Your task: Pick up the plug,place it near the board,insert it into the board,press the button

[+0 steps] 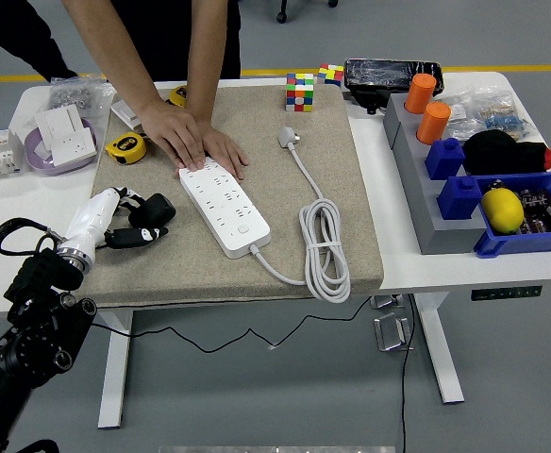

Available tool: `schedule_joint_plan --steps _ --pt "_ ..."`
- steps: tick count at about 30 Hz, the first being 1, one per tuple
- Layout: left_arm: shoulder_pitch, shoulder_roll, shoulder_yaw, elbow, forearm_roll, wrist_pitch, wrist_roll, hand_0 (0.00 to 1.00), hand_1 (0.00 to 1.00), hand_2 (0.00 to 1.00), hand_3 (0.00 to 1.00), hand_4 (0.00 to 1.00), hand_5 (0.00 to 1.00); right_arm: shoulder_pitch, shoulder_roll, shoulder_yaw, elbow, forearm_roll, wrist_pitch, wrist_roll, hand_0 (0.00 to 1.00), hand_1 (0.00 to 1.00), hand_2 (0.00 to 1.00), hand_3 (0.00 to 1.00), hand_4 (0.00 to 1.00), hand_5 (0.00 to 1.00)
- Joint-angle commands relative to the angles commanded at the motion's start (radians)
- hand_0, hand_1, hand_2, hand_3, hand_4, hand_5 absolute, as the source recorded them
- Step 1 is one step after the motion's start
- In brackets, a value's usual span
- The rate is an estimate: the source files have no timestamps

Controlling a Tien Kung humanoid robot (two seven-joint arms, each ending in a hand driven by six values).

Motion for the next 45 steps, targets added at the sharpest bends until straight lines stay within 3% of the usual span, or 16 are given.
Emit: schedule_joint_plan --steps 4,5,16,17,22,23,28,29,34,35,45 --pt "0.002 0.000 -0.001 0.000 0.000 0.002 -0.001 0.639 0.687 0.490 0.551 0.998 0.318 -0.003 0.001 0.002 0.000 0.000 -0.001 0.001 0.807 0.775 0.759 0.783 0.998 0.977" --pt "0.002 0.000 -0.002 0.001 0.000 0.003 -0.001 0.623 0.666 0.436 0.492 0.998 0.258 -0.004 0.002 0.003 0.000 -0.001 -0.001 0.001 0.807 0.775 0.760 0.783 0.998 0.979" --pt "-0.001 0.000 -0.011 0.005 0.000 0.017 -0.005 0.610 0.648 0.408 0.462 0.998 0.251 -0.003 0.006 -0.001 0.000 0.001 0.001 0.002 0.808 0.775 0.760 0.783 0.998 0.980" --pt "-0.002 0.000 -0.011 0.006 0.000 0.019 -0.005 0.601 0.630 0.396 0.448 0.937 0.268 -0.002 0.006 -0.001 0.000 0.001 0.001 0.002 0.808 0.774 0.760 0.783 0.998 0.978" --pt "-0.004 0.000 -0.014 0.010 0.000 0.029 -0.005 0.601 0.630 0.396 0.448 0.937 0.268 -0.001 0.003 -0.002 0.000 0.003 0.001 0.001 0.808 0.774 0.760 0.783 0.998 0.978" --pt "-0.003 0.000 -0.015 0.010 0.000 0.031 -0.005 0.576 0.569 0.379 0.430 0.690 0.247 -0.002 0.002 -0.001 0.000 0.004 0.001 0.001 0.807 0.774 0.759 0.783 0.998 0.976" --pt "-0.005 0.000 -0.017 0.012 0.000 0.037 -0.007 0.576 0.569 0.379 0.430 0.690 0.247 -0.001 0.004 0.000 -0.001 0.004 0.000 0.001 0.807 0.774 0.759 0.783 0.998 0.976" --pt "-0.005 0.000 -0.017 0.012 0.000 0.037 -0.007 0.567 0.535 0.368 0.419 0.591 0.213 -0.001 0.005 0.000 -0.001 0.004 0.000 0.001 0.807 0.774 0.759 0.783 0.998 0.977" --pt "-0.006 0.000 -0.020 -0.002 0.000 0.037 -0.009 0.567 0.535 0.368 0.419 0.591 0.213 0.005 0.008 0.006 0.000 0.000 0.000 0.002 0.807 0.774 0.759 0.783 0.998 0.977" --pt "-0.005 0.000 -0.018 -0.008 0.000 0.037 -0.008 0.567 0.531 0.364 0.401 0.535 0.175 0.006 0.009 0.006 -0.001 0.001 -0.001 0.002 0.807 0.774 0.759 0.783 0.998 0.975" --pt "0.006 0.000 0.008 -0.074 0.000 0.033 -0.006 0.567 0.525 0.350 0.379 0.512 0.172 0.008 0.011 0.010 0.000 -0.001 -0.001 0.001 0.807 0.774 0.759 0.783 0.998 0.974"
